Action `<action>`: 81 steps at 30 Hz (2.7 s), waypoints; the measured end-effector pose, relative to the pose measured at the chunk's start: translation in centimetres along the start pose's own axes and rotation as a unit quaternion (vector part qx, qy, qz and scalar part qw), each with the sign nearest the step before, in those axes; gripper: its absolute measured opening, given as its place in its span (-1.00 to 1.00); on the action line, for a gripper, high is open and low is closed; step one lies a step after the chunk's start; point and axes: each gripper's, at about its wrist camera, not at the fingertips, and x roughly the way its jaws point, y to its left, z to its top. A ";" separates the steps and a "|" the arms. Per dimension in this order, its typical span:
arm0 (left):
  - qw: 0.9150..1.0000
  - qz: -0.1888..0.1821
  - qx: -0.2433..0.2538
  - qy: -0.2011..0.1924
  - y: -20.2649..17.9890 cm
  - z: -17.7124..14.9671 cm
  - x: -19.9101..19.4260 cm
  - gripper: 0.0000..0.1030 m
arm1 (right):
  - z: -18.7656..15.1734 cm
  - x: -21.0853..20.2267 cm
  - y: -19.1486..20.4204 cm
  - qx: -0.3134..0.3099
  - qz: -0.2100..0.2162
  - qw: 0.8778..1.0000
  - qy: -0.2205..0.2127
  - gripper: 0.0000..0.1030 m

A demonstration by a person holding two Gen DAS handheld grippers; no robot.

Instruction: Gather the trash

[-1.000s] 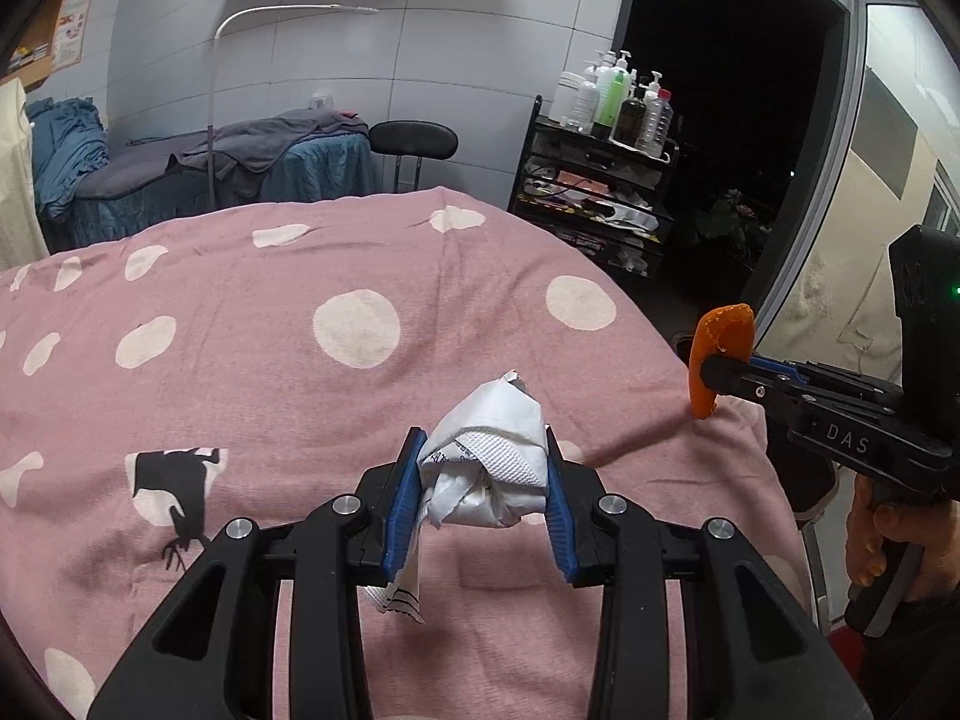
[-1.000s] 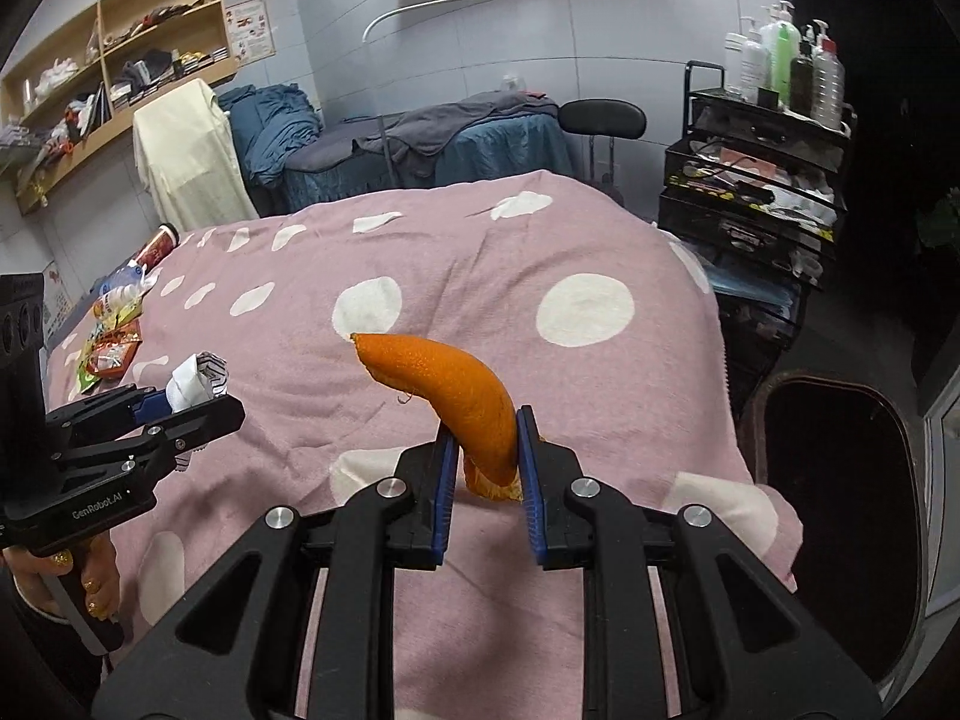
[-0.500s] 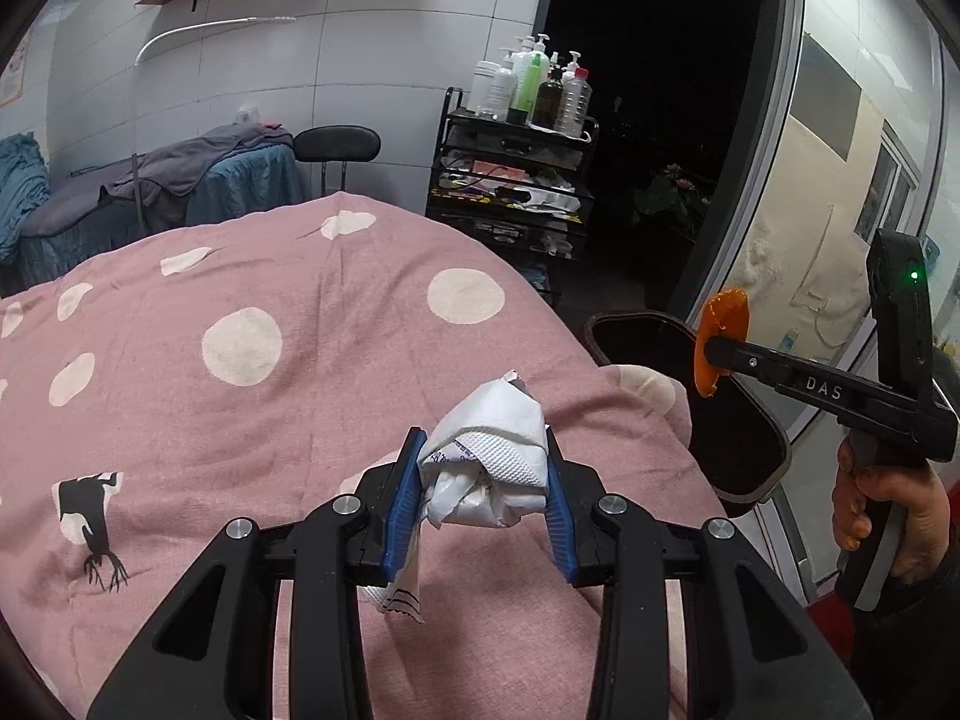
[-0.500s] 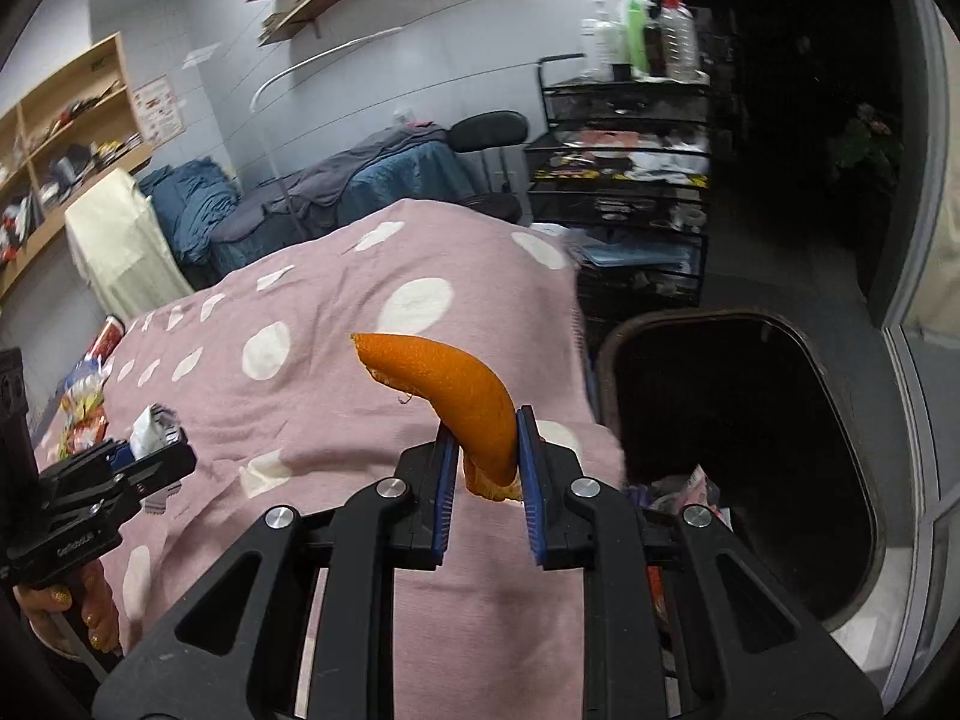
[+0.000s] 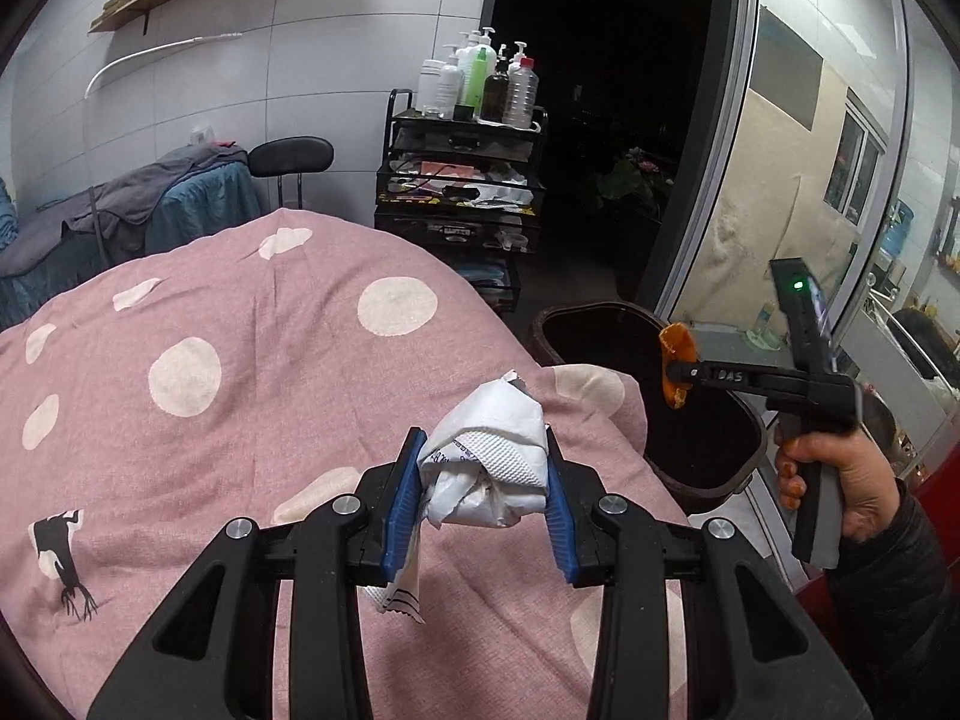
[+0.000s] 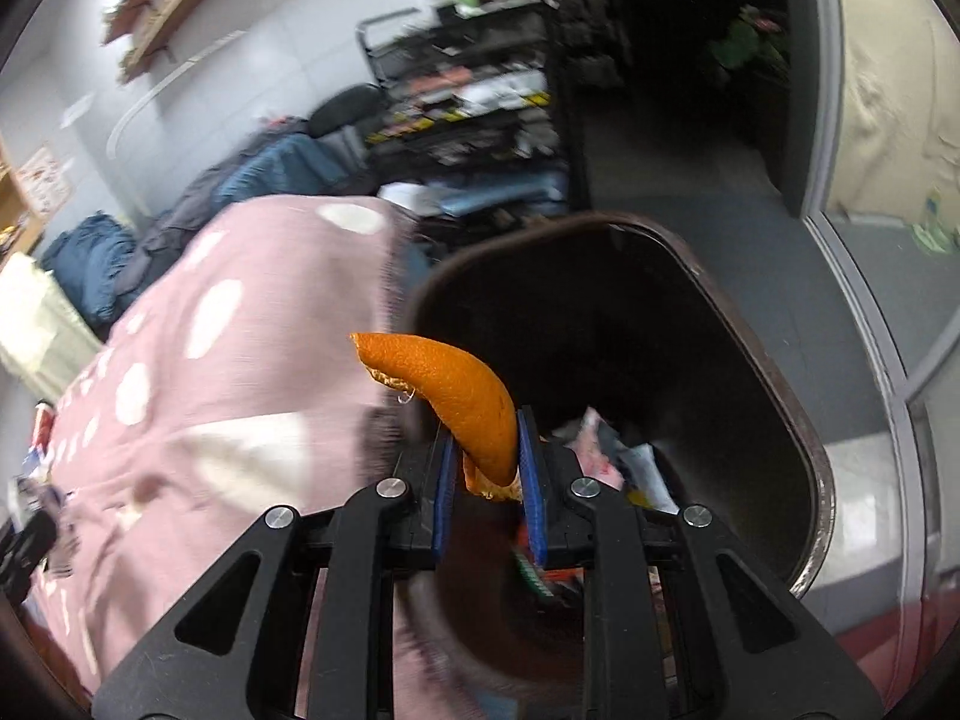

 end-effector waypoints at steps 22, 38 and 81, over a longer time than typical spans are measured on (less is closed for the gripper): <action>0.999 -0.028 0.022 0.002 -2.2 2.1 1.2 -0.28 | -1.4 0.6 -3.4 0.056 -0.039 0.998 -0.017 0.20; 0.991 -0.097 0.069 0.052 -7.3 5.6 7.6 -0.27 | -3.4 -7.9 -1.5 0.024 -0.056 0.989 -0.138 0.65; 0.996 0.042 0.024 -0.072 -3.5 3.3 0.2 0.89 | -7.4 -12.3 1.9 0.008 -0.054 0.975 -0.216 0.89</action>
